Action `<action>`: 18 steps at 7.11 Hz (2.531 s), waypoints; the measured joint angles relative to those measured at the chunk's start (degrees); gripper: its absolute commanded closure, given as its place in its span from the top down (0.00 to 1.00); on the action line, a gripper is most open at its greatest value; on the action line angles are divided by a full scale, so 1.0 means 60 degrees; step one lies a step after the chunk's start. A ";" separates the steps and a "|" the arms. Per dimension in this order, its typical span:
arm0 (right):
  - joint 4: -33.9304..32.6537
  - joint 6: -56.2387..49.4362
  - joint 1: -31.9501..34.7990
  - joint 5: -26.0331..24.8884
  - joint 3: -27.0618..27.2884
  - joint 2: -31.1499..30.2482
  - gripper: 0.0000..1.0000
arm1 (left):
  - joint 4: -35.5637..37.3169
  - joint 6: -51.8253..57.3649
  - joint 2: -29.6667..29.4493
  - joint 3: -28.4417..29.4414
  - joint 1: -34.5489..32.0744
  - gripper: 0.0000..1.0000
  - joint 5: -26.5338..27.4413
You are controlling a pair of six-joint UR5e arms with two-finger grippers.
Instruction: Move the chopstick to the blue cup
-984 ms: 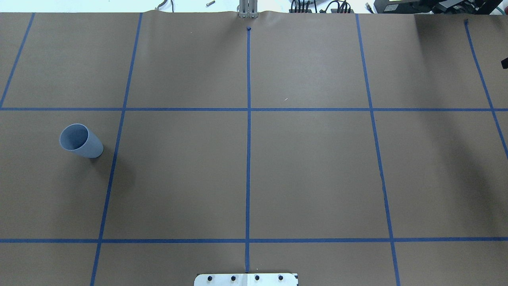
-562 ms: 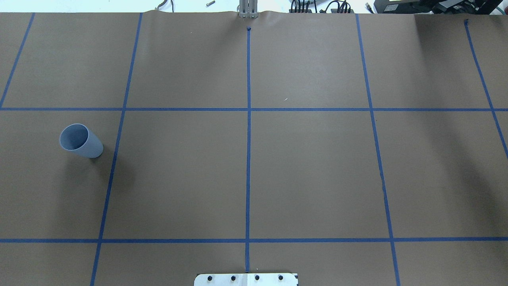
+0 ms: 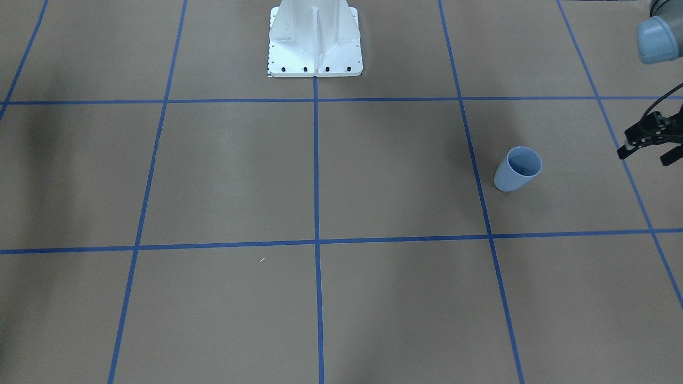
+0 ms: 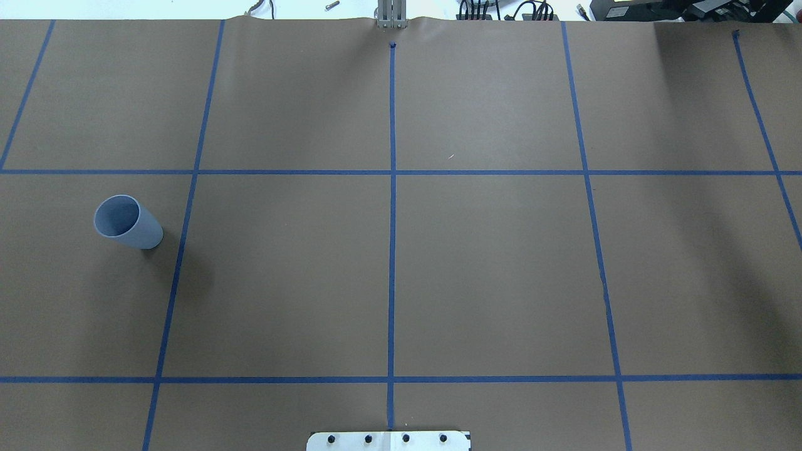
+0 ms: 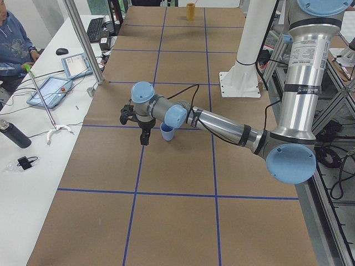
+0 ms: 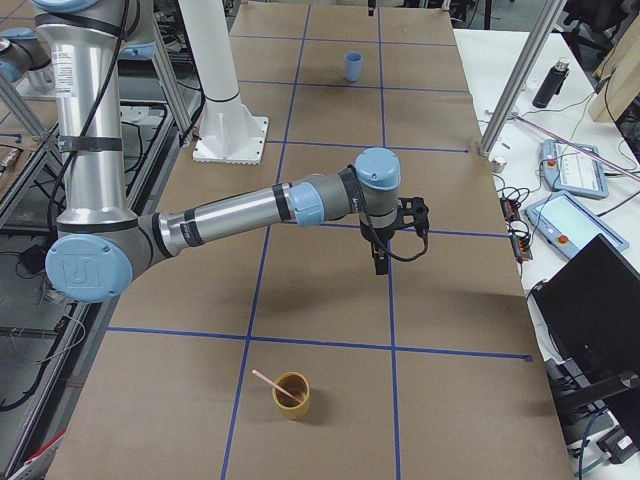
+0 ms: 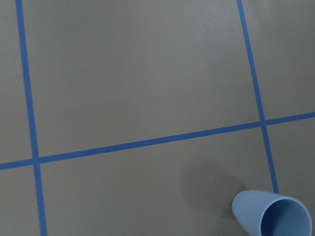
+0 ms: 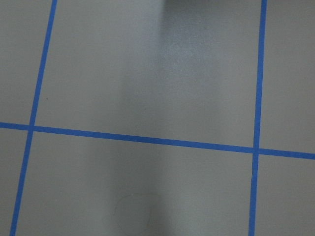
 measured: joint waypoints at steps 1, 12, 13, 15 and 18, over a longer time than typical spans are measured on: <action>0.0000 0.0002 -0.0025 0.0005 -0.0005 0.0002 1.00 | -0.0090 -0.0443 -0.0002 0.0000 0.0598 0.98 0.0238; -0.0014 0.0021 -0.0418 0.0034 -0.0365 0.0016 1.00 | -0.1026 -0.3005 -0.0778 0.0559 0.3290 0.00 0.1355; -0.0015 0.0019 -0.0420 0.0032 -0.0374 0.0036 1.00 | -0.0763 -0.3049 -0.1209 0.0496 0.3255 0.00 0.1061; -0.0015 0.0026 -0.0478 0.0097 -0.0388 0.0070 1.00 | -0.0387 -0.4504 -0.2645 0.0553 0.3283 0.00 0.0523; -0.0015 0.0031 -0.0522 0.0221 -0.0394 0.0076 1.00 | -0.0336 -0.8246 -0.5686 0.1615 0.4765 0.00 0.1003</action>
